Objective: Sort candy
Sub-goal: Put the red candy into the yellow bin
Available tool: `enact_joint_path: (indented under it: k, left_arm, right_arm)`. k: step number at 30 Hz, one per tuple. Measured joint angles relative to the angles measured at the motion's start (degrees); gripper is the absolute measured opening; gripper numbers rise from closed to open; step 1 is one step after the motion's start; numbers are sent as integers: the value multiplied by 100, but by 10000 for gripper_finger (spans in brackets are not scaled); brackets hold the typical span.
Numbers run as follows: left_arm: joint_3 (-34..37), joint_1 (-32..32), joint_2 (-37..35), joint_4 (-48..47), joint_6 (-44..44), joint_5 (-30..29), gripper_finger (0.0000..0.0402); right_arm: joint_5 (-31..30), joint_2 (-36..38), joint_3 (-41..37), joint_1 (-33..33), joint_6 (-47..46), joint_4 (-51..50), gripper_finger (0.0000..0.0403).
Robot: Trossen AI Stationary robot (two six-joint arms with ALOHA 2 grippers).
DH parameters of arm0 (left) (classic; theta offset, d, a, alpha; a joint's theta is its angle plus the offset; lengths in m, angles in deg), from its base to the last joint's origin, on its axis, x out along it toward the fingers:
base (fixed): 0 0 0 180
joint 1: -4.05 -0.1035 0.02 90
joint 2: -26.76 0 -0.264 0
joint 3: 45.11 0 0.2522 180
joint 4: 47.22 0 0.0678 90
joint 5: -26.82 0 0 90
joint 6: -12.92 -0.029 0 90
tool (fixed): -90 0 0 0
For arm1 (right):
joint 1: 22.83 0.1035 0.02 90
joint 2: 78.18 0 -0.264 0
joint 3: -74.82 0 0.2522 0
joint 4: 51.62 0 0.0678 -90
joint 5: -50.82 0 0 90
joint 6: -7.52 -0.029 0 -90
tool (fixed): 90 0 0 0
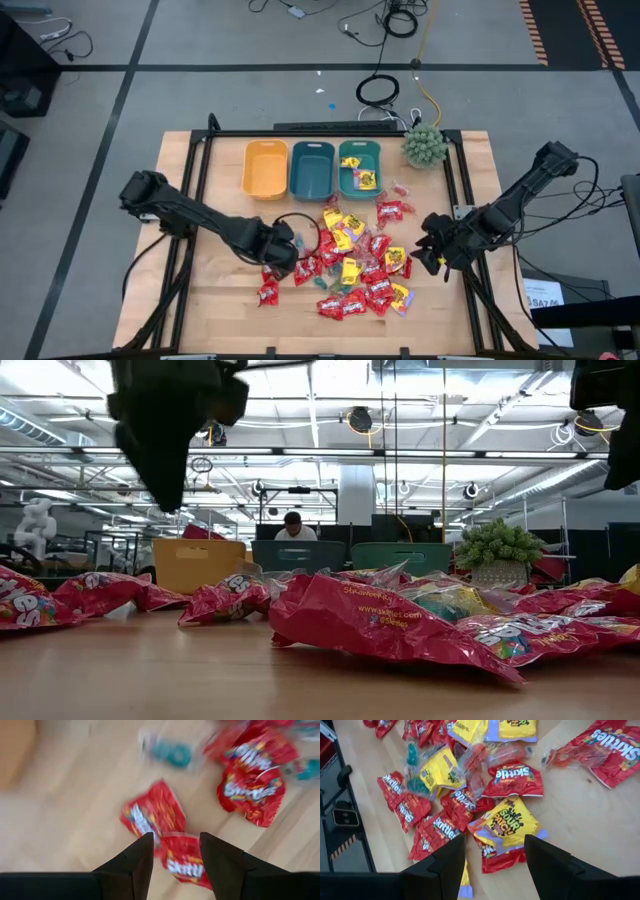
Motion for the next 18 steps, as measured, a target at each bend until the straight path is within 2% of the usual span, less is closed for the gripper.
enact_joint_path:
  k: [4, 8, 13, 18]
  left_arm:
    - [0, 69, 288, 2, 1543, 380, 171]
    - [0, 71, 568, 19, 2606, 596, 171]
    - [161, 66, 978, 106, 3200, 804, 171]
    - [190, 56, 1466, 224, 3174, 1472, 157]
  right_arm:
    - [2, 0, 0, 124, 0, 0, 194]
    - [2, 0, 0, 218, -2, 0, 194]
    - [2, 0, 0, 258, -2, 2, 194]
    - [2, 0, 0, 258, -2, 2, 194]
